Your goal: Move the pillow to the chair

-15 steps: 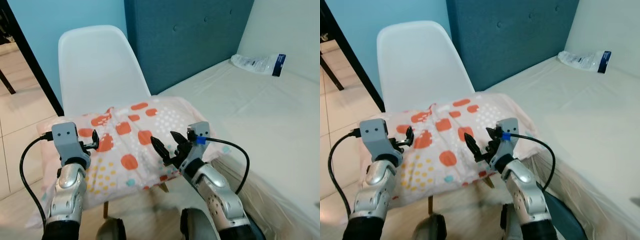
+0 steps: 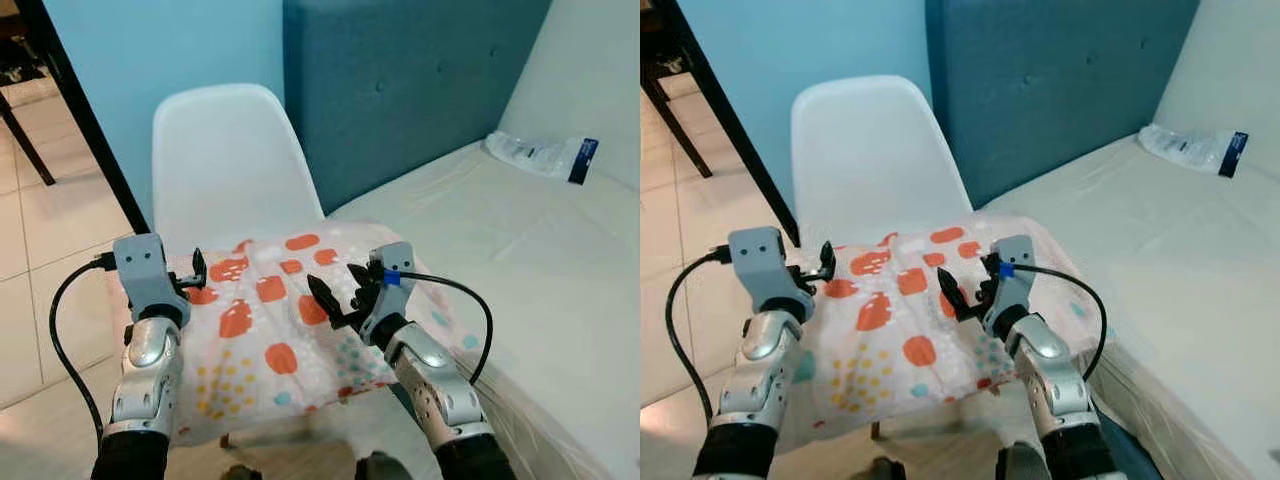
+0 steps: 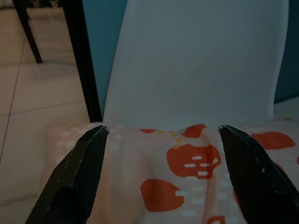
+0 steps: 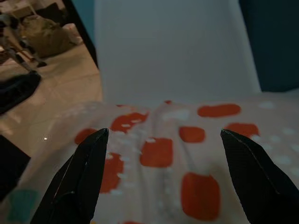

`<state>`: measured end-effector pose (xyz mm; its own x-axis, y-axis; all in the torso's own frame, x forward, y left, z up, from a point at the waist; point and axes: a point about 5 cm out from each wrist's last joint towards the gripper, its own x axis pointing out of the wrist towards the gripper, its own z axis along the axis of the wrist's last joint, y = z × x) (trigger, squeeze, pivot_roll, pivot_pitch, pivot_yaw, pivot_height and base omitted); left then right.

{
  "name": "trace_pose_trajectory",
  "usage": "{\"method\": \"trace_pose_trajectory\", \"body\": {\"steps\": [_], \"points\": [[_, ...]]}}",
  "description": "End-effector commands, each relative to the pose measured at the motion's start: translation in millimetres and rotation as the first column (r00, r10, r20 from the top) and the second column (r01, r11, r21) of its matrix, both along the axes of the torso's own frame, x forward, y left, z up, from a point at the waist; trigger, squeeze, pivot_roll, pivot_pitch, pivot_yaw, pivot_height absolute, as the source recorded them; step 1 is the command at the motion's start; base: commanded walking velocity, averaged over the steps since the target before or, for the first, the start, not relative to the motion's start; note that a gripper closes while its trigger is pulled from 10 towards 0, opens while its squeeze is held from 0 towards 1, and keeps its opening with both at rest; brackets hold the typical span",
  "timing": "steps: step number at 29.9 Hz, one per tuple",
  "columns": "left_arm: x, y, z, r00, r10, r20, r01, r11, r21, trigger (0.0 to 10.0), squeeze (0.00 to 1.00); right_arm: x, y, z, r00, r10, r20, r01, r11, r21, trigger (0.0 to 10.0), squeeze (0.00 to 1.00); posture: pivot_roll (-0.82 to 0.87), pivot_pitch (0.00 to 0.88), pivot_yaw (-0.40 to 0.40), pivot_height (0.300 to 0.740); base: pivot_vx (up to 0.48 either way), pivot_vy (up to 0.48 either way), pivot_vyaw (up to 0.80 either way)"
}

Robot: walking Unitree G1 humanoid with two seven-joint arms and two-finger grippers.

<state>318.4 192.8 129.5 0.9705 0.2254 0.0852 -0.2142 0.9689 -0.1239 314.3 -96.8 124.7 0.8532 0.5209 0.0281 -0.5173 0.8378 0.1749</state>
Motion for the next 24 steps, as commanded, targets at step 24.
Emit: {"method": "trace_pose_trajectory", "body": {"steps": [24], "points": [[7.3,-43.9,-22.4,0.982,-0.164,-0.091,0.161,0.986,-0.037,10.0,0.0,6.2,-21.0,-24.9,0.992,-0.108,-0.072,0.111,0.993,0.038,10.0,0.0,0.01,0.099,0.028,0.74,0.0,0.0,0.0]]}}
